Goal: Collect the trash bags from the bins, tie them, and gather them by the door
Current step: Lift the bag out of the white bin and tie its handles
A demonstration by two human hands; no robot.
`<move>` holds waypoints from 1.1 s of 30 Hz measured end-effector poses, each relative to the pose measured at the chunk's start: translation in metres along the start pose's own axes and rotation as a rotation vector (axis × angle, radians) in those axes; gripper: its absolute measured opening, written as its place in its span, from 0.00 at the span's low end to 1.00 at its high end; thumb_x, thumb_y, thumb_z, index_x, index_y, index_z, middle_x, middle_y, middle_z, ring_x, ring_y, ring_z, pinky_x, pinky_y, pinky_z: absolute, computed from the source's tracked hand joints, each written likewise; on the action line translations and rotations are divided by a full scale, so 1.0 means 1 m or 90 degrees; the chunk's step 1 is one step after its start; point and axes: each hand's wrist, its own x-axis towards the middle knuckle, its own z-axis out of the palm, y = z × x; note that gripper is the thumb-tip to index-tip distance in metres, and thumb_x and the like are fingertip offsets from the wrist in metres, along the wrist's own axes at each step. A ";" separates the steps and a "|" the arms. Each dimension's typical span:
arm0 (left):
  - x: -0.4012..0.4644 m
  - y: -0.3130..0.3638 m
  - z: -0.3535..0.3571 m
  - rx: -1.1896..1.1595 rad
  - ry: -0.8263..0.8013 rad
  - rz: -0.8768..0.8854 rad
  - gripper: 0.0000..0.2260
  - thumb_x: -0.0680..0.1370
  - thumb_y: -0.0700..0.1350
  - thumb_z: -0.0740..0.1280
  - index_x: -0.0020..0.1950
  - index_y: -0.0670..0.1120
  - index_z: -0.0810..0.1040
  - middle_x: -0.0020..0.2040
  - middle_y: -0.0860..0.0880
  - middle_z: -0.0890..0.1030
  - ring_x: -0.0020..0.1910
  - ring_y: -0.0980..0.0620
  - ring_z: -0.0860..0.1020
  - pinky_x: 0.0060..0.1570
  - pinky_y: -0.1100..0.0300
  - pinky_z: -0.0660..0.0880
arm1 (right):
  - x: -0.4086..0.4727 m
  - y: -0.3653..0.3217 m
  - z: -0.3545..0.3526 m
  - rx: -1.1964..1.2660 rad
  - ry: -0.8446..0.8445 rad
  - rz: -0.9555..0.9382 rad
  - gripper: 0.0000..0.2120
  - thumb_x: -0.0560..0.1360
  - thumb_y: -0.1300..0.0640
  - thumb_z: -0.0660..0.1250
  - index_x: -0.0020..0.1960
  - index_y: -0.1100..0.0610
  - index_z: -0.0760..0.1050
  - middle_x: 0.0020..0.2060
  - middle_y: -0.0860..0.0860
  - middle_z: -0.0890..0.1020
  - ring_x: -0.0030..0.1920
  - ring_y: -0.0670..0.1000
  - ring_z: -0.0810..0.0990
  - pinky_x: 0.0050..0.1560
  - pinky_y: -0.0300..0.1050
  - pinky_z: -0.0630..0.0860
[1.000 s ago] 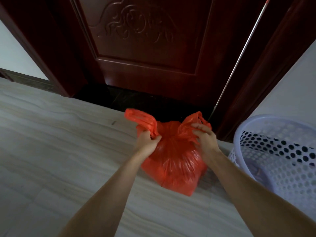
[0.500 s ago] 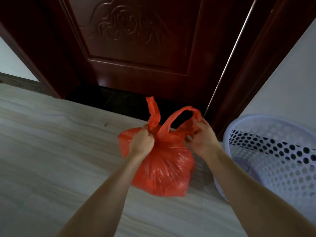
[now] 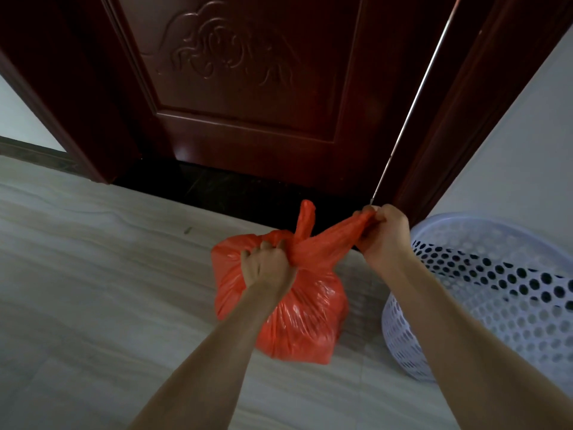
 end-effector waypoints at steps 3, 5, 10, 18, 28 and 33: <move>0.004 0.000 -0.006 -0.076 0.017 0.011 0.16 0.77 0.46 0.55 0.61 0.46 0.74 0.58 0.42 0.78 0.58 0.41 0.76 0.63 0.49 0.63 | 0.001 -0.001 -0.002 -0.005 0.011 0.030 0.09 0.67 0.65 0.52 0.31 0.59 0.67 0.20 0.50 0.74 0.31 0.51 0.71 0.38 0.45 0.72; 0.007 -0.006 -0.009 -0.220 -0.051 -0.005 0.17 0.80 0.48 0.53 0.59 0.42 0.75 0.60 0.39 0.78 0.61 0.39 0.75 0.62 0.51 0.65 | 0.002 0.000 -0.006 -0.017 0.028 0.037 0.13 0.74 0.62 0.50 0.38 0.59 0.72 0.26 0.52 0.79 0.35 0.52 0.76 0.40 0.45 0.75; 0.012 -0.024 -0.023 -0.624 -0.184 -0.096 0.16 0.79 0.47 0.57 0.35 0.42 0.74 0.31 0.47 0.78 0.36 0.52 0.76 0.38 0.62 0.68 | 0.008 0.014 -0.007 -0.197 0.039 0.073 0.09 0.77 0.56 0.59 0.54 0.58 0.73 0.47 0.52 0.78 0.34 0.51 0.76 0.32 0.42 0.70; 0.012 -0.028 -0.013 -0.722 -0.278 -0.103 0.14 0.77 0.44 0.59 0.33 0.47 0.76 0.24 0.51 0.78 0.25 0.55 0.75 0.36 0.59 0.71 | 0.008 0.035 0.012 -0.303 -0.022 0.086 0.11 0.76 0.58 0.64 0.35 0.56 0.72 0.24 0.49 0.71 0.17 0.42 0.65 0.18 0.31 0.59; 0.017 -0.039 -0.012 -0.961 -0.399 -0.086 0.15 0.81 0.46 0.50 0.49 0.45 0.76 0.33 0.50 0.85 0.26 0.59 0.77 0.31 0.70 0.73 | 0.008 0.025 0.004 -0.157 0.094 0.070 0.13 0.75 0.67 0.52 0.37 0.58 0.71 0.31 0.55 0.73 0.22 0.50 0.75 0.23 0.37 0.71; 0.024 -0.047 -0.006 -1.079 -0.365 -0.177 0.14 0.79 0.46 0.51 0.40 0.49 0.73 0.33 0.50 0.83 0.26 0.56 0.75 0.30 0.62 0.62 | 0.008 0.024 0.000 -0.208 0.025 0.093 0.19 0.70 0.74 0.49 0.41 0.57 0.74 0.33 0.55 0.75 0.23 0.51 0.80 0.28 0.38 0.72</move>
